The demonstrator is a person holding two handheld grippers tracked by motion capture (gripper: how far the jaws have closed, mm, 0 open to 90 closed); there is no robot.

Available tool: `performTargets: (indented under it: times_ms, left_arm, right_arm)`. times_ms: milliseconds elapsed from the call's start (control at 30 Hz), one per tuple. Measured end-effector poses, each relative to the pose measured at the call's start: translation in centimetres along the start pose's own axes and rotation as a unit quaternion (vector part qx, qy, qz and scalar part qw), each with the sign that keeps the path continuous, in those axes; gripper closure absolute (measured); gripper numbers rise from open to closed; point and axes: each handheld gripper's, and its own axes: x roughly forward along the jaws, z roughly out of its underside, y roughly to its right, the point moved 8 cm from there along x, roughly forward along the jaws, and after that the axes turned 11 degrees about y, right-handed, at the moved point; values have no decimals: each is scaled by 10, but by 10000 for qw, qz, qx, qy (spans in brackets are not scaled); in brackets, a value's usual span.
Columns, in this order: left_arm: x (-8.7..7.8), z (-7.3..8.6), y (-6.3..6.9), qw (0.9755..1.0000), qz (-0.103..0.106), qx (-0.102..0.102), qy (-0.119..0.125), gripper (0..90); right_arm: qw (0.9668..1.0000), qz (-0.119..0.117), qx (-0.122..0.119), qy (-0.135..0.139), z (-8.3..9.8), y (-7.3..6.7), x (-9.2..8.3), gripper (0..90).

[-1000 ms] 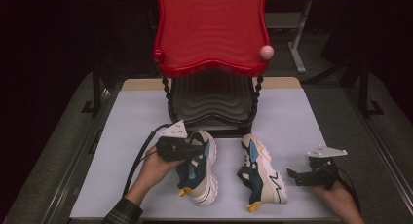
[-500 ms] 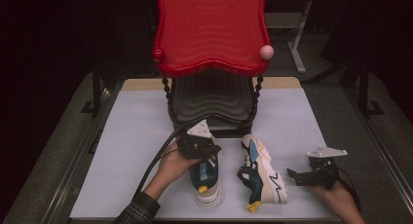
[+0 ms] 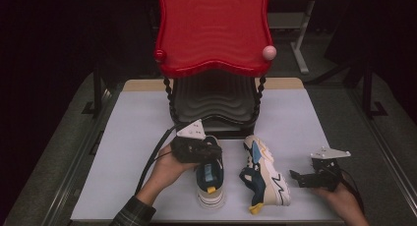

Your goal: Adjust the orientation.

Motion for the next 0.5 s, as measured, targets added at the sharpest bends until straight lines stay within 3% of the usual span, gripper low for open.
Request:
performTargets:
  times_ms: [300,500]
  left_arm:
    - [-19,15,39,9977,596,-304,94,725]
    - [-21,32,47,9957,771,-518,42,724]
  right_arm:
    - [10000,3,-3,4,0,0,0,21]
    - [10000,3,-3,4,0,0,0,22]
